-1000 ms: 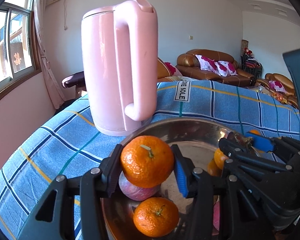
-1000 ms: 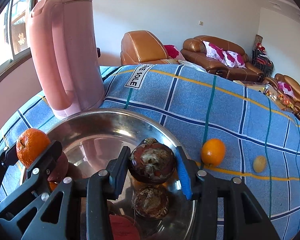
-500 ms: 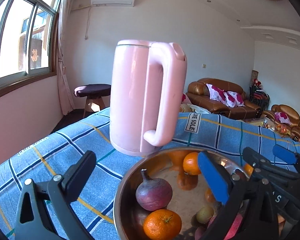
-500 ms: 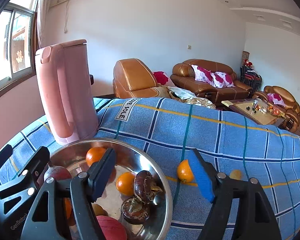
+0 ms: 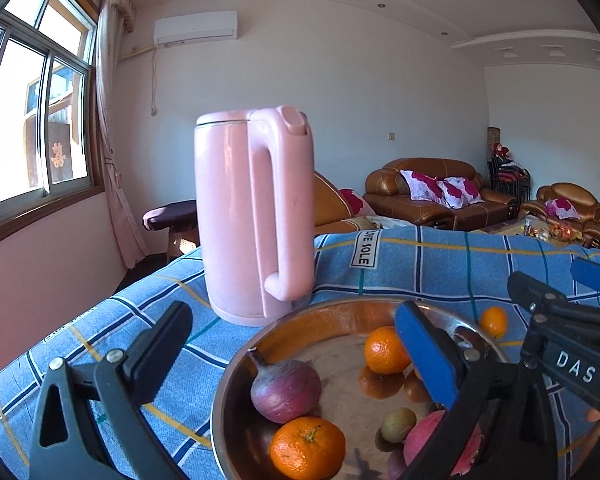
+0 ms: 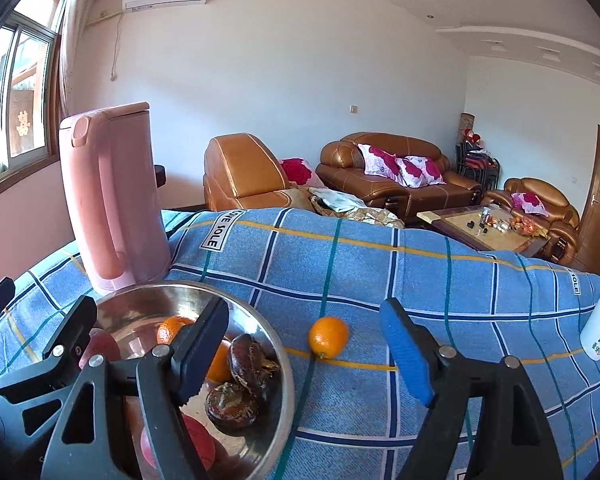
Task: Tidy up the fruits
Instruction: 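Move both tools back over the remaining fruits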
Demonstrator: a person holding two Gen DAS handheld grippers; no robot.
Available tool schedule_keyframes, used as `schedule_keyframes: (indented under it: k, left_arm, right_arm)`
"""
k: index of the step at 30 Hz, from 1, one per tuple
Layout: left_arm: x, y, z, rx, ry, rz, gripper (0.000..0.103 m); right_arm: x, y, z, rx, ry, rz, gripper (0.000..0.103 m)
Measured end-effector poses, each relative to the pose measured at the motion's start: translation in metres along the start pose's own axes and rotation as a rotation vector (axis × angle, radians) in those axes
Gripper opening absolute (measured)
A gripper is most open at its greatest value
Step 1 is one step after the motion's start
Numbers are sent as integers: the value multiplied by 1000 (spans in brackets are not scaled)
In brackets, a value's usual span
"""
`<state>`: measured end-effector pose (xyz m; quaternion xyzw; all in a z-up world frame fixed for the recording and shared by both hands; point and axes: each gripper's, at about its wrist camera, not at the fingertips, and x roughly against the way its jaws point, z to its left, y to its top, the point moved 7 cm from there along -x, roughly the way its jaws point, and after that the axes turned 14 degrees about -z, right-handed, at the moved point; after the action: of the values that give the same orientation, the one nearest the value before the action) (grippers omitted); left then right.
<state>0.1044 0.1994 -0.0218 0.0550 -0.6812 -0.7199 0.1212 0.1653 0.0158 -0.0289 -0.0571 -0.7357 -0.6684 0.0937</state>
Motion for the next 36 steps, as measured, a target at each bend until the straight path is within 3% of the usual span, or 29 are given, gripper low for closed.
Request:
schedule_keyframes:
  k: [3,12,29,36]
  left_arm:
    - [4,-1,-13,-38,-35,-12,103]
    - [14,4,-26,-94,-50,-50,103]
    - [33,5,-66,-106,-86,-40,103]
    - [43,10,-87,-233,-74,-84,103]
  right_arm:
    - [6,-2,-17,14,-43,-26,80]
    - [3,-33,-65,-20,-112,30,81]
    - [8,-43,-106,-89,-122,65,81]
    - [8,-46,-128,-103,-147,79,81]
